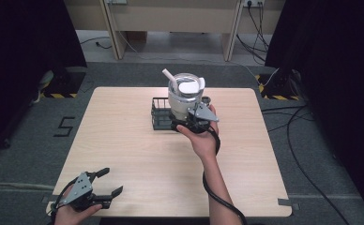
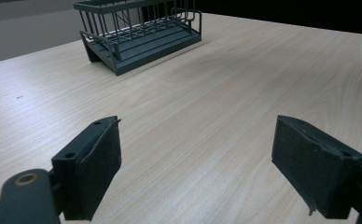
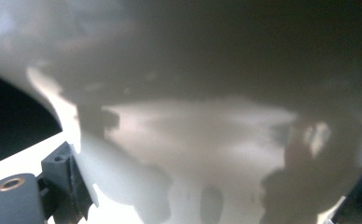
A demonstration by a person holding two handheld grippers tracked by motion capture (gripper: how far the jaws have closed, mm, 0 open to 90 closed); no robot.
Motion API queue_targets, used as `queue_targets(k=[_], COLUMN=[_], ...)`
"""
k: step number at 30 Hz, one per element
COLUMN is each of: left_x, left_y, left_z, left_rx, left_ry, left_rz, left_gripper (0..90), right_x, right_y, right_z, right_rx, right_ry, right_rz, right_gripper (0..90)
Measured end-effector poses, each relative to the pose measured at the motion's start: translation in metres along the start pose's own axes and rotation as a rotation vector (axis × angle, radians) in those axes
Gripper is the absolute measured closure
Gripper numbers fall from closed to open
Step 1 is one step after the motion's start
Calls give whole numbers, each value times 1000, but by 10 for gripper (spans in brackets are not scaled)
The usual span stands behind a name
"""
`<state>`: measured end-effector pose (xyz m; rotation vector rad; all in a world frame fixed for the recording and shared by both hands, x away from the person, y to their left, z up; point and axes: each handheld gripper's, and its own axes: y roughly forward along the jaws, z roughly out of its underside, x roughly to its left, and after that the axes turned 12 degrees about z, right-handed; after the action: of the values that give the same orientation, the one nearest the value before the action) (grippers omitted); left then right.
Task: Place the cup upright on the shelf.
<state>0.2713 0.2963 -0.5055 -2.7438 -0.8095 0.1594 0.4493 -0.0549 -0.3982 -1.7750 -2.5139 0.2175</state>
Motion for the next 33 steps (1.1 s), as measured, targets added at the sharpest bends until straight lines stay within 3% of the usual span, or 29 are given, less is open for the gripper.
queue_targets(k=[11,15,23,33], left_x=[0,0,1,1], left_y=[0,0,0,0], left_z=[0,0,0,0], left_rx=[-6,-2,-3,-4], left_ry=[-8,-6,-6,-9], left_rz=[0,1,1,2], left_gripper=[150,151,151,151], right_x=[-13,-18,-22,-27], right_y=[11,15,23,41], right_z=[-8,-12,-18,-25], right_rx=[0,-9,2,7], right_ry=[21,6,45,40], right_rz=[50,61,87,105], right_gripper=[112,112,112,112])
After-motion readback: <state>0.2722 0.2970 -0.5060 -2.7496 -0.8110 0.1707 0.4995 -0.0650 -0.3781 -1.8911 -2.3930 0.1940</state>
